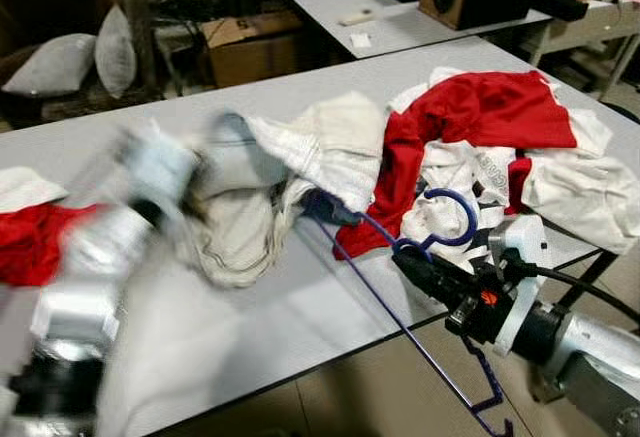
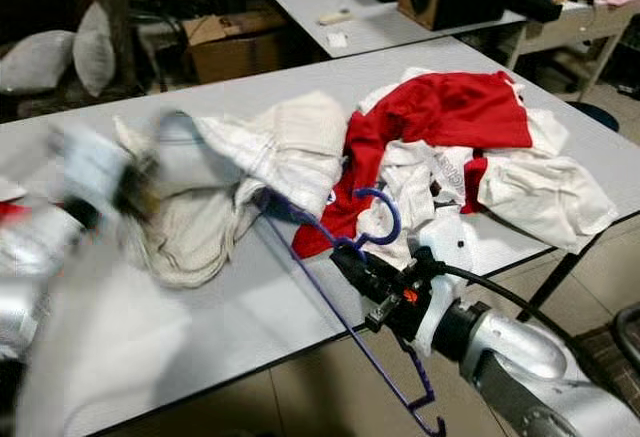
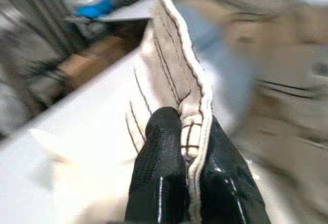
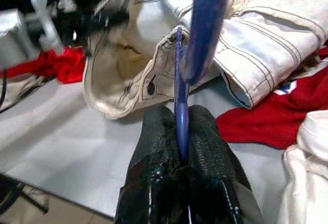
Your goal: Hang hanger
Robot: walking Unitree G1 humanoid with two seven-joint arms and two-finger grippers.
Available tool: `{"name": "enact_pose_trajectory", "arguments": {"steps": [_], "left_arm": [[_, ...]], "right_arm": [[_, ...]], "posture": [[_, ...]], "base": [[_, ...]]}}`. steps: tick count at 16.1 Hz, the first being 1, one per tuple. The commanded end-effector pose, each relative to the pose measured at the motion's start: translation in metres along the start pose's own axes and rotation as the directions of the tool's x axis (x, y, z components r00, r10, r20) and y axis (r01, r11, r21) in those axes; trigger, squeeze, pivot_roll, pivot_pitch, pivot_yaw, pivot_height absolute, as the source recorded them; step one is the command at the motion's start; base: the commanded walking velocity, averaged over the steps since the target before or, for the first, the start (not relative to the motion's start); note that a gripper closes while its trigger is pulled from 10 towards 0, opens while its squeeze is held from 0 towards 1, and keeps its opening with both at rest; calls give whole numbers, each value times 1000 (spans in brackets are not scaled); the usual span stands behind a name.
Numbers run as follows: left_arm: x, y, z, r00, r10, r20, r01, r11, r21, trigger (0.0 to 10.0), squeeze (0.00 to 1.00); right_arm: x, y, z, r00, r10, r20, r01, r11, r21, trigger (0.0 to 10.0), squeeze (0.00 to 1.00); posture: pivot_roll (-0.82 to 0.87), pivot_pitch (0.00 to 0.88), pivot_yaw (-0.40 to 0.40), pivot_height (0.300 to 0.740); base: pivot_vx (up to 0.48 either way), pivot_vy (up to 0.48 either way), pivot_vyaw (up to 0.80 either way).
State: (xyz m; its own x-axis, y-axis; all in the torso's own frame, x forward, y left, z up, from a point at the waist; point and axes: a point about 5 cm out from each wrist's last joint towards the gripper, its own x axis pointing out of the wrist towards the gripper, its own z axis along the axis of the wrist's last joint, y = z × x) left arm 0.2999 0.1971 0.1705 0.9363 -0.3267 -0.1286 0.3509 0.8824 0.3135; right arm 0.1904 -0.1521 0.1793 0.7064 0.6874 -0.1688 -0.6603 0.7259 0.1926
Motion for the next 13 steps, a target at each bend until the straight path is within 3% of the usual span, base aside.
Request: {"name": "enact_pose_trajectory", "arguments": {"steps": [1, 2, 3, 4, 5, 8, 11, 13], "left_arm": [[2, -9, 12, 998, -22, 59, 26, 997, -66, 0, 0], [6, -22, 14, 995, -24, 95, 43, 980, -195, 0, 0], [10, -32, 10, 994, -28, 106, 56, 958, -281, 2588, 0], [11, -35, 8, 995, -32, 97, 59, 953, -297, 2588, 0], [11, -42, 3, 997, -52, 57, 65, 964, -256, 10000, 0], [11, -49, 2, 997, -56, 60, 69, 966, -251, 10000, 0], [12, -51, 3, 997, -53, 57, 66, 965, -254, 10000, 0], [10, -43, 4, 998, -35, 49, 45, 976, -212, 10000, 0]], "right_arm": [[-3, 2, 6, 999, -30, 40, 31, 999, -23, 10000, 0], [-3, -1, 6, 995, -79, 59, 80, 997, -11, 10000, 0], [-2, -1, 4, 992, -107, 71, 107, 994, 5, 10000, 0], [-2, 0, 4, 991, -110, 71, 110, 994, 8, 10000, 0], [-6, 6, -2, 993, -106, 43, 105, 994, 12, 10000, 0], [-14, 2, -13, 979, -204, 8, 204, 979, 19, 10000, 0], [-11, -1, -17, 967, -254, -1, 254, 967, 23, 10000, 0], [-10, -2, -18, 966, -260, -7, 260, 966, 12, 10000, 0]], "posture": [[-84, 0, 96, 740], [-86, 0, 102, 740], [-96, 0, 111, 740], [-96, 0, 111, 740], [-110, 0, 119, 740], [-117, 0, 124, 740], [-120, 0, 120, 740], [-110, 0, 109, 740]], "base": [[0, 0, 0], [0, 0, 0], [0, 0, 0], [0, 0, 0], [0, 0, 0], [0, 0, 0], [0, 0, 0], [-214, 0, 0]]}}
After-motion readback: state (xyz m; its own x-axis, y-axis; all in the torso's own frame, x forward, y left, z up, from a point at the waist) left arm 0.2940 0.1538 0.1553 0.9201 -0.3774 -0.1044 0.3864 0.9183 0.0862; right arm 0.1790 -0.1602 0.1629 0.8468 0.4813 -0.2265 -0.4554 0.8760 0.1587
